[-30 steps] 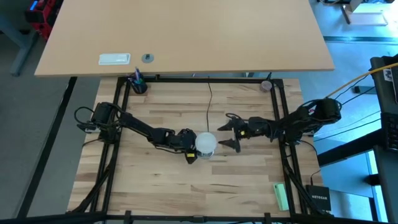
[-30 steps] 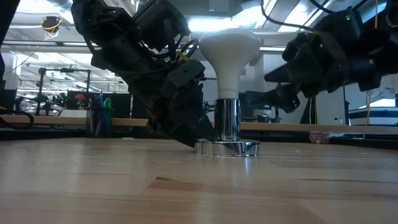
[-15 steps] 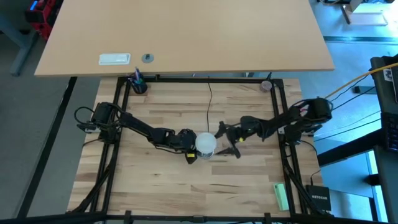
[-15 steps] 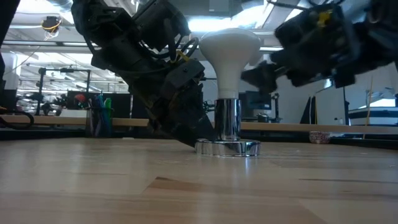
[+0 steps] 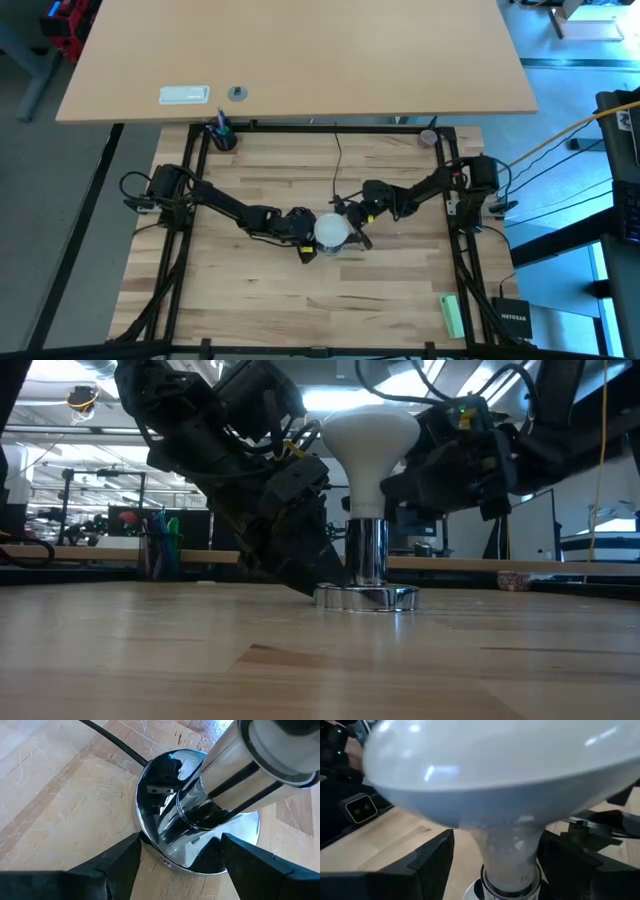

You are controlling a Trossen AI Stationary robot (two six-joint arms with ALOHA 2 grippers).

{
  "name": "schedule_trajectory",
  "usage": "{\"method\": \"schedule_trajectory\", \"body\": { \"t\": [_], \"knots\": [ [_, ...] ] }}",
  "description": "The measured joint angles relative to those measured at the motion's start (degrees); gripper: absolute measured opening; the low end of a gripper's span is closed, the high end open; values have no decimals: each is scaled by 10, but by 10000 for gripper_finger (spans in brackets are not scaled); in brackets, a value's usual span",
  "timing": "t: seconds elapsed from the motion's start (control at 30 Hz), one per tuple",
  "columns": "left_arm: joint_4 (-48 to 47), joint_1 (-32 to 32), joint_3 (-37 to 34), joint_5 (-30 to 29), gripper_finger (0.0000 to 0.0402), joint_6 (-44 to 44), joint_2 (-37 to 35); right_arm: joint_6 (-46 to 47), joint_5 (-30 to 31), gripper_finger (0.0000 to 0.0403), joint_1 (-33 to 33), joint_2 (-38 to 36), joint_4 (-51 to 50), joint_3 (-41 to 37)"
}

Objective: Screw lightbulb
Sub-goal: Insert the lightbulb into the lamp

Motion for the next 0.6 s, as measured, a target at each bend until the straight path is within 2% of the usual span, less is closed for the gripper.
{"method": "schedule_trajectory", "body": {
  "t": [0.1, 0.23, 0.27, 0.47, 0.6],
  "knots": [
    [0, 0, 0, 1, 260, 2, 0, -1, 5, 239, 0, 0, -4, 0],
    [0, 0, 0, 2, 260, 3, 0, -3, 22, 149, 0, -3, -34, 1],
    [0, 0, 0, 3, 260, 2, 0, -5, 22, 138, 0, -4, -42, 1],
    [-1, -1, 0, 4, 260, -11, 0, -3, 36, 139, 2, -11, -60, 1],
    [-1, -1, 0, 3, 260, -17, 0, -1, 127, 139, 30, -13, -62, 0]
  ]
}}
